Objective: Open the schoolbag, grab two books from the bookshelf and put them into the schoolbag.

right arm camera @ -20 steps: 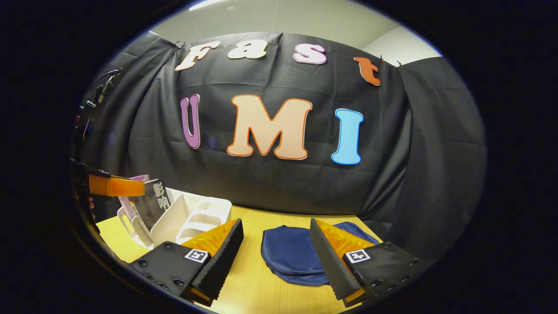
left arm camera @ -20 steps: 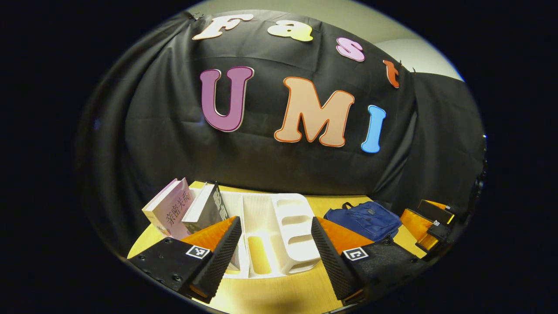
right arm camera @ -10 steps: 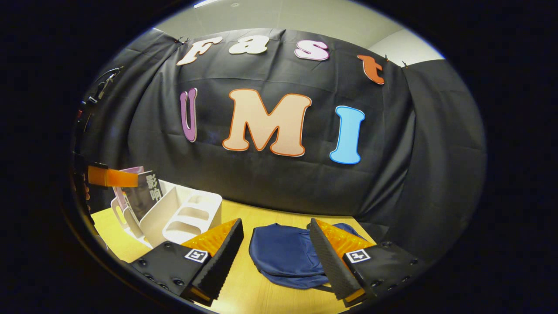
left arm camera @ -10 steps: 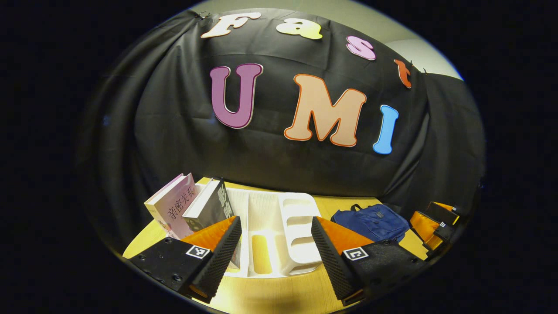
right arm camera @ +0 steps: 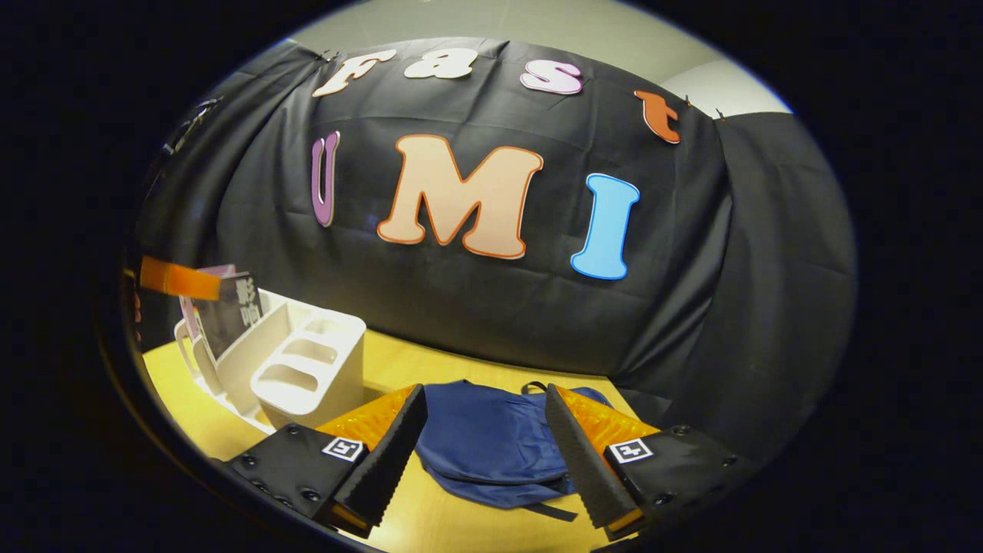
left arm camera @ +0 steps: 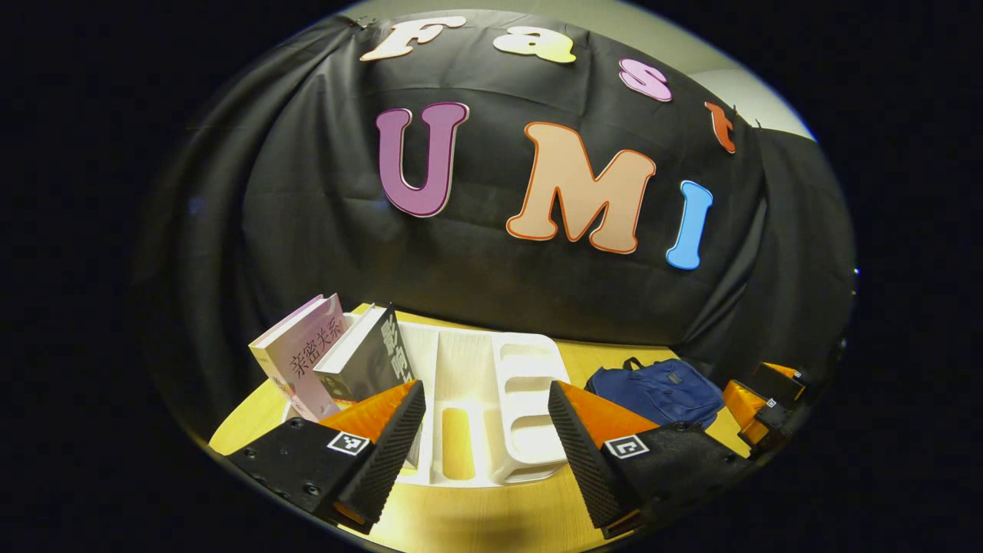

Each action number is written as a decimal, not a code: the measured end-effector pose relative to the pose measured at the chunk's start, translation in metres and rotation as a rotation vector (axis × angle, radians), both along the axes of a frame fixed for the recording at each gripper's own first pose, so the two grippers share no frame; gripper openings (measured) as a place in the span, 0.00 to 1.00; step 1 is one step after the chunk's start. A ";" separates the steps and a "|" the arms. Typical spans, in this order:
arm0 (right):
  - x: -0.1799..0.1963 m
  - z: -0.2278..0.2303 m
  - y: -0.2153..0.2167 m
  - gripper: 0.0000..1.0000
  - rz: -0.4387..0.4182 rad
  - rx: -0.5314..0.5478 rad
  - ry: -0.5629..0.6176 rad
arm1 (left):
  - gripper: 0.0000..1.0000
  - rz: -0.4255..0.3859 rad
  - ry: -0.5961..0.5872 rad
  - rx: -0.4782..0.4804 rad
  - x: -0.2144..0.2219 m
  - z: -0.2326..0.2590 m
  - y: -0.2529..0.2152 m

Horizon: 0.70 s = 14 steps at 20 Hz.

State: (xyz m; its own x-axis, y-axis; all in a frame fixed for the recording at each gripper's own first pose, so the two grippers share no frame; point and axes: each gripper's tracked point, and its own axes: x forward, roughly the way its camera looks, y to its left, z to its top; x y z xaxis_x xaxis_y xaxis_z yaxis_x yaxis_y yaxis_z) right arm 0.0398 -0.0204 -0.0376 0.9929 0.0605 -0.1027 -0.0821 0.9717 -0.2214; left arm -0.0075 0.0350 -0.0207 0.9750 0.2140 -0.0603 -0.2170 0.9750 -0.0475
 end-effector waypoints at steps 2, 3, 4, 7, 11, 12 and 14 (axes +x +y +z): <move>0.004 -0.020 -0.012 0.99 -0.021 -0.063 0.022 | 0.95 0.019 0.007 0.000 -0.003 -0.003 0.002; 0.005 -0.028 -0.020 0.99 -0.035 -0.099 0.024 | 0.95 0.030 0.008 0.001 -0.006 -0.004 0.004; 0.006 -0.037 -0.027 0.97 -0.048 -0.138 0.024 | 0.95 0.042 0.010 0.001 -0.008 -0.005 0.005; 0.011 -0.066 -0.043 0.95 -0.072 -0.267 0.040 | 0.95 0.078 0.017 0.004 -0.015 -0.008 0.011; 0.016 -0.098 -0.053 0.98 -0.068 -0.458 0.046 | 0.95 0.119 0.026 -0.008 -0.024 -0.012 0.015; 0.019 -0.105 -0.055 0.98 -0.061 -0.506 0.044 | 0.95 0.129 0.032 -0.010 -0.025 -0.015 0.016; 0.024 -0.119 -0.056 0.98 -0.039 -0.604 0.042 | 0.95 0.146 0.042 -0.006 -0.028 -0.018 0.016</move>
